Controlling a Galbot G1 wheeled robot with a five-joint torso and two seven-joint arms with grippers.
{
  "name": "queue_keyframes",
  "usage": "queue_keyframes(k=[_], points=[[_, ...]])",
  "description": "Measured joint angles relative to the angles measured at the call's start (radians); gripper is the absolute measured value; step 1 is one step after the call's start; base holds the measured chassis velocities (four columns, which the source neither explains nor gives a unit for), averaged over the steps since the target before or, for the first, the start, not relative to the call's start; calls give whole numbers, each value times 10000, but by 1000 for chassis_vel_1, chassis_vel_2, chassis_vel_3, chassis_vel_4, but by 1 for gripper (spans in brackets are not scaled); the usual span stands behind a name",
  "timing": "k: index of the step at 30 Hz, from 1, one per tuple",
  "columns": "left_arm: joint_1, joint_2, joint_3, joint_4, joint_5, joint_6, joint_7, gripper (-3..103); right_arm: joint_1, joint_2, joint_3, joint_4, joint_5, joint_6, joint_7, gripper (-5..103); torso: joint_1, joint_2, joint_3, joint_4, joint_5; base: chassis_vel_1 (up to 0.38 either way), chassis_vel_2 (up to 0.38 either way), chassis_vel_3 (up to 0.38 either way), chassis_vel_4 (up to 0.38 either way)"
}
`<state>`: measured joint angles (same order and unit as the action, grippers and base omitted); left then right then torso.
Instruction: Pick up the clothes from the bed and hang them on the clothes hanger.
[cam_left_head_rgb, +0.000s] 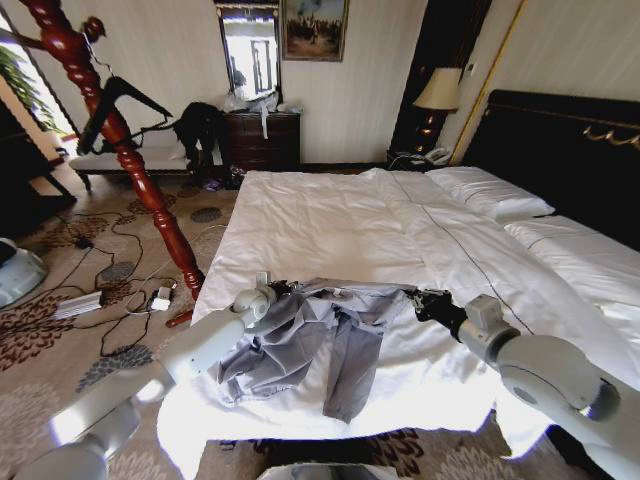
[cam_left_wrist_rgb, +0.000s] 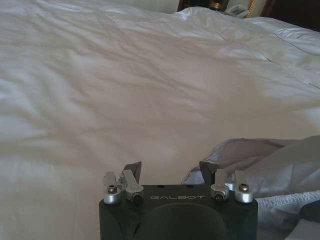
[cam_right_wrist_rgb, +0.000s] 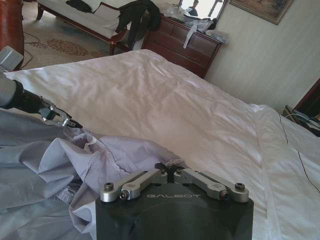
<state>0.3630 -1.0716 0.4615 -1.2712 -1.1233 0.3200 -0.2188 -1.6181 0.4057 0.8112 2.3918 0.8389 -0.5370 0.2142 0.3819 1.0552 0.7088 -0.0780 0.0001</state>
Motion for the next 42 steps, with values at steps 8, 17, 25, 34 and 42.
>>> queue_keyframes(k=[8,17,25,34,42], points=[[-105,-89,330,266,-65,99,388,70,4,12,10,7,32,-9,26,1,-1,0,0,1,0,0,0,0,0],[-233,-284,666,543,-91,142,704,38,39,151,-7,-8,46,-16,33,1,0,0,0,0,0,0,0,0,0],[-277,-278,700,538,-89,91,703,11,-62,193,3,4,-42,-16,74,1,0,0,0,0,-1,0,0,0,0],[-134,-122,613,228,102,-150,330,0,-215,217,36,108,-144,-12,98,1,-1,1,0,0,-1,0,0,0,0],[72,262,-57,-1340,279,-485,-798,0,-11,269,68,217,-99,17,96,1,0,0,0,-1,-1,0,0,0,0]])
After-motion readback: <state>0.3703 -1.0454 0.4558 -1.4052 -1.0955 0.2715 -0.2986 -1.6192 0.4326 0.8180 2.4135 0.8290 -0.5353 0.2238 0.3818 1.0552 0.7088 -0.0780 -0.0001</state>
